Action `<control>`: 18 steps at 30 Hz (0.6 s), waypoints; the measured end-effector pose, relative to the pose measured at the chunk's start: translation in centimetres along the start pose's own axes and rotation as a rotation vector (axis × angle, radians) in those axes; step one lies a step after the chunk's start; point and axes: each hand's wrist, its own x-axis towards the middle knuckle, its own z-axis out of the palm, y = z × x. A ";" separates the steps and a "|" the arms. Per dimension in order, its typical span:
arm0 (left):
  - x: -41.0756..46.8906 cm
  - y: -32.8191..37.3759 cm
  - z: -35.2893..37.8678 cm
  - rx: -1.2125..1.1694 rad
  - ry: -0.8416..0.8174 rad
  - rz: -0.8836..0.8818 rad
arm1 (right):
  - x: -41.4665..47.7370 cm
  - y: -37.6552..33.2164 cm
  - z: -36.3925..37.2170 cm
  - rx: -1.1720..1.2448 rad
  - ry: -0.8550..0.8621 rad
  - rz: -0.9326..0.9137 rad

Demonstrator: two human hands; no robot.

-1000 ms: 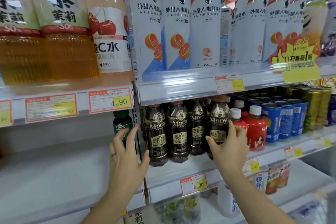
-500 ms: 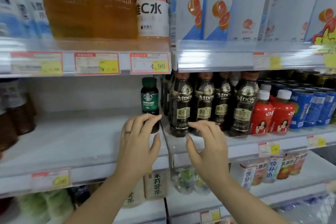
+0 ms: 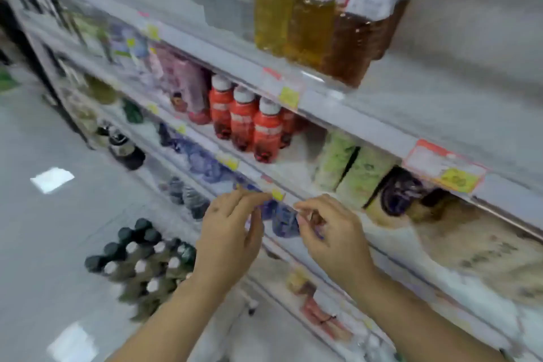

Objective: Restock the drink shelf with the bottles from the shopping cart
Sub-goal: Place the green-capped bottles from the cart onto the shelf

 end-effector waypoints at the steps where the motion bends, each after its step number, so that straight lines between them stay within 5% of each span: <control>1: -1.4 -2.4 -0.9 0.030 -0.024 -0.078 | 0.4 -0.1 2.8 0.020 -0.072 0.022; 12: -20.3 -22.7 -6.3 0.265 -0.218 -0.922 | 0.8 0.7 31.6 -0.030 -0.767 0.125; 18: -27.7 -28.3 -4.7 0.231 -0.290 -1.204 | -0.8 5.1 43.1 -0.167 -1.024 0.321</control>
